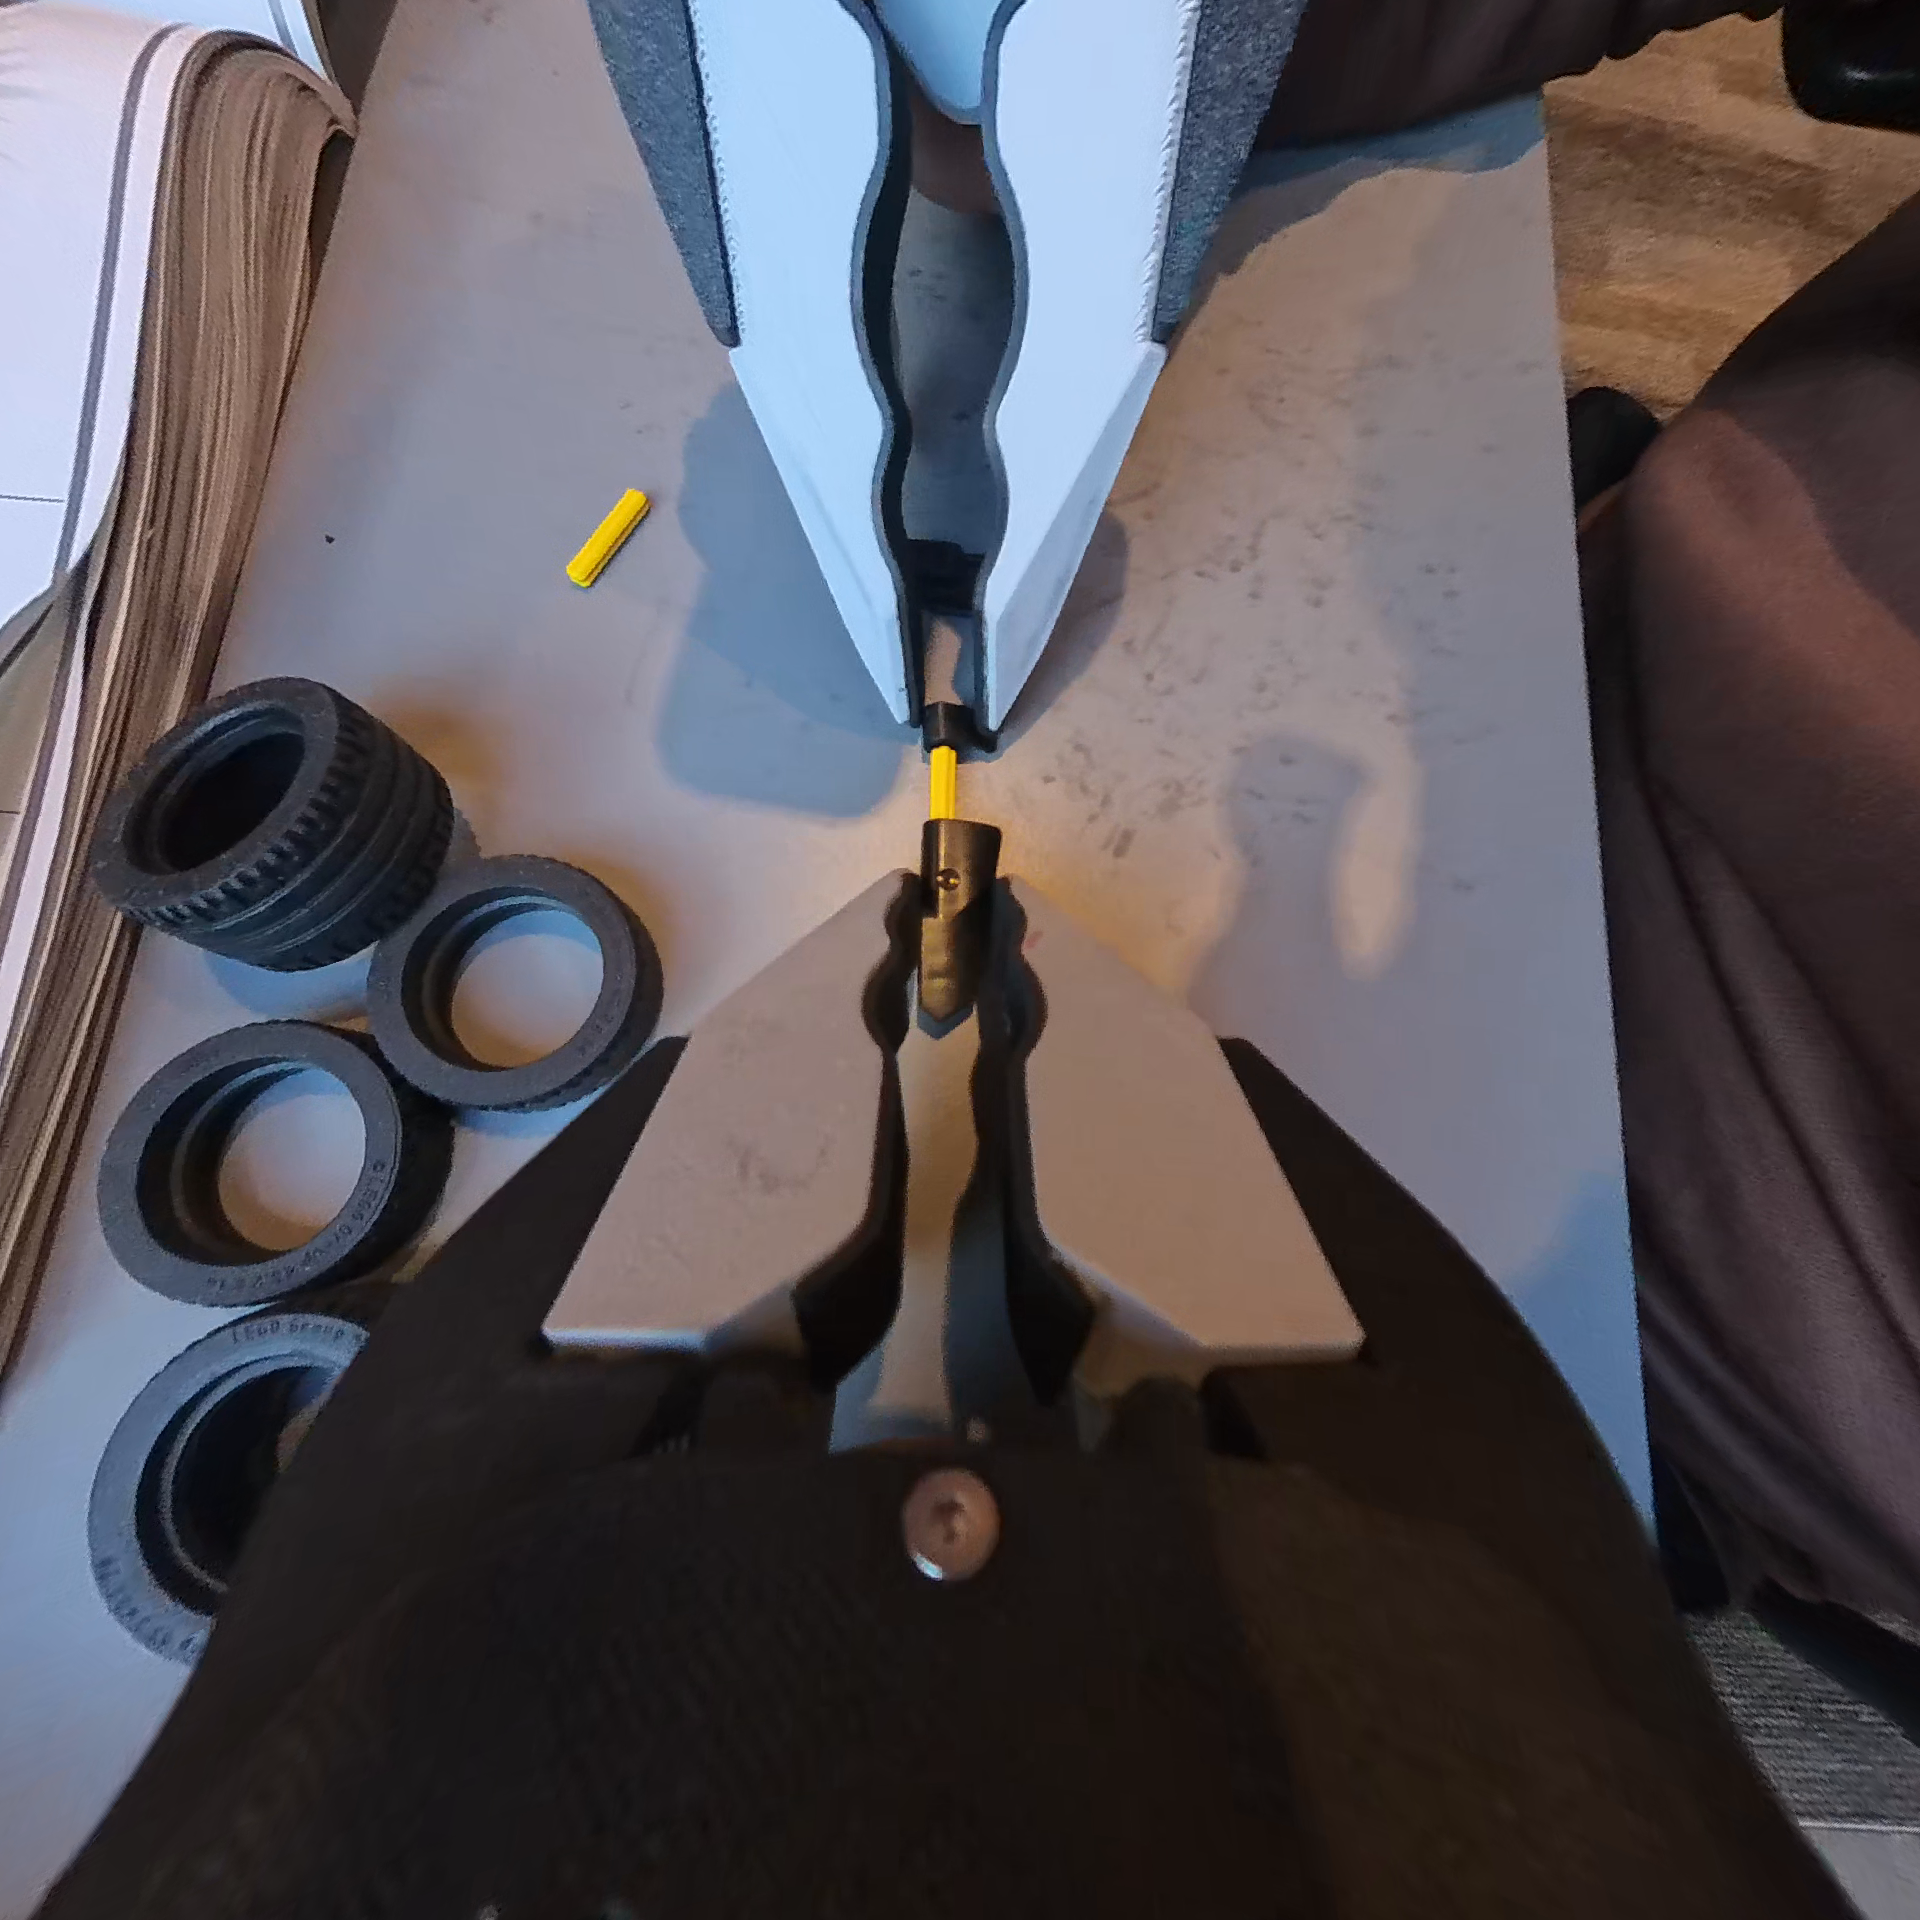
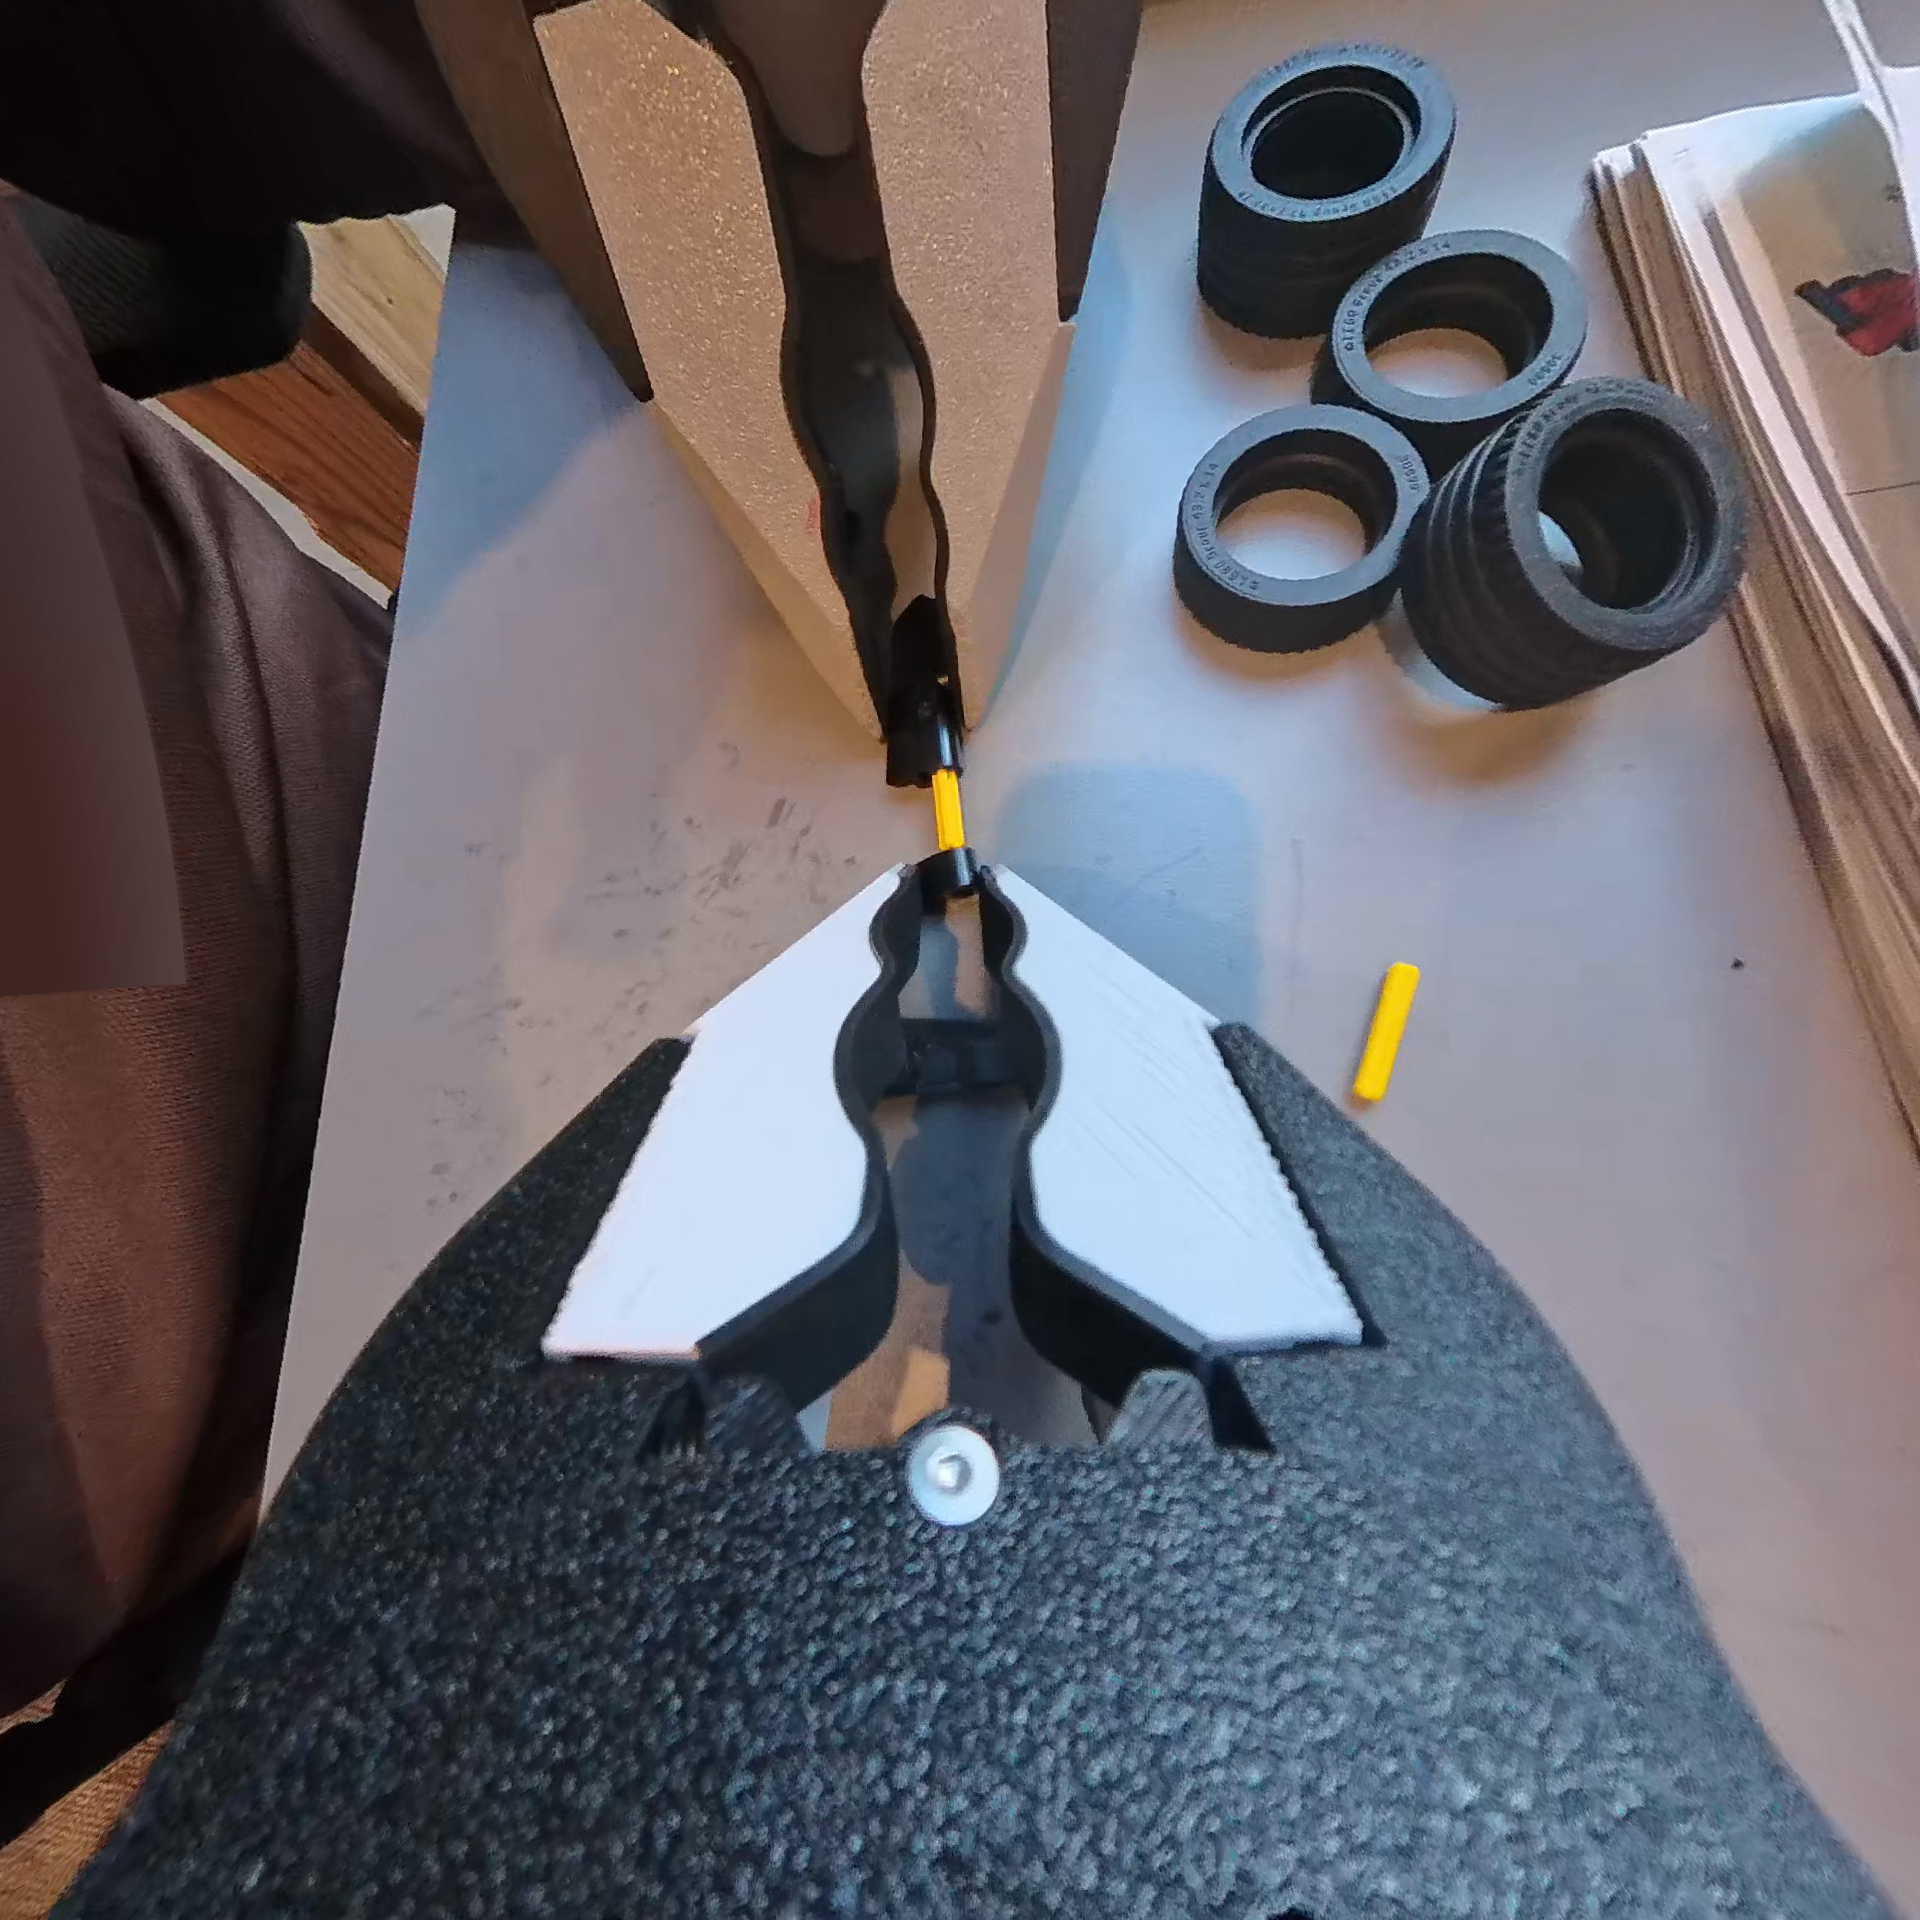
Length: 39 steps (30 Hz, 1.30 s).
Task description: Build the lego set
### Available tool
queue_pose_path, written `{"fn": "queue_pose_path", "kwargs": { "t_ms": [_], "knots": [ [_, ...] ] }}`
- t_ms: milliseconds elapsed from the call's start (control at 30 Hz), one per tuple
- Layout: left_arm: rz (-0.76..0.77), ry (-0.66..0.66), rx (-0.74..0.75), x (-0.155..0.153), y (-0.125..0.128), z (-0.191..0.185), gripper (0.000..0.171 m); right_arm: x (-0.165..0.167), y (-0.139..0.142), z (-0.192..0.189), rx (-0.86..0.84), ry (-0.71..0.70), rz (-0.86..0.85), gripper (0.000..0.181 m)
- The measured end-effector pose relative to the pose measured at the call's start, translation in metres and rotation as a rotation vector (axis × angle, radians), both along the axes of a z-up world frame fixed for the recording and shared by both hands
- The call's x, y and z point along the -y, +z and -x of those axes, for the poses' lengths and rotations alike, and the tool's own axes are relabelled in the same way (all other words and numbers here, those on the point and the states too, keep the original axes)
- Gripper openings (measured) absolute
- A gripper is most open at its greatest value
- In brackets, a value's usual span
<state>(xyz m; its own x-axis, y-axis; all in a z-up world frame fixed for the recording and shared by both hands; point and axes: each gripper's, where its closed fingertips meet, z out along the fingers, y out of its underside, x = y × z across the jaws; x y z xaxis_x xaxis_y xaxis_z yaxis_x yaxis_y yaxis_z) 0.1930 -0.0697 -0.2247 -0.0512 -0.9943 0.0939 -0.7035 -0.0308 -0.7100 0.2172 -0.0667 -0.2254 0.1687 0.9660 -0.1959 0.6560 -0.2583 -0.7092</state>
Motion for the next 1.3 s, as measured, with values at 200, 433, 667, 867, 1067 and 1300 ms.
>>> {"fn": "queue_pose_path", "kwargs": {
  "t_ms": [200,433,667,867,1067,1300],
  "knots": [
    [-0.001,0.003,-0.003,0.0002,0.0,-0.0006,0.011,-0.0003,0.0,-0.0001,-0.004,-0.009,0.018,0.009],
    [-0.007,0.01,-0.006,-0.0006,-0.0001,-0.0012,0.011,-0.0004,0.0002,-0.0001,-0.009,-0.019,0.048,0.009],
    [-0.036,0.007,-0.022,-0.0011,-0.0004,-0.0017,0.011,-0.0007,0.0004,-0.0004,-0.013,-0.025,0.056,0.009],
    [-0.042,0.006,-0.033,-0.0011,-0.0004,-0.002,0.011,-0.0008,0.0007,-0.0007,-0.02,-0.028,0.074,0.009],
    [-0.052,0.004,-0.04,-0.001,-0.0005,-0.0024,0.011,-0.0011,0.0018,-0.0011,-0.029,-0.031,0.081,0.008],
    [-0.045,0.009,-0.042,-0.0011,-0.0006,-0.0024,0.011,-0.0012,0.0019,-0.0012,-0.03,-0.032,0.079,0.007]
  ]
}}
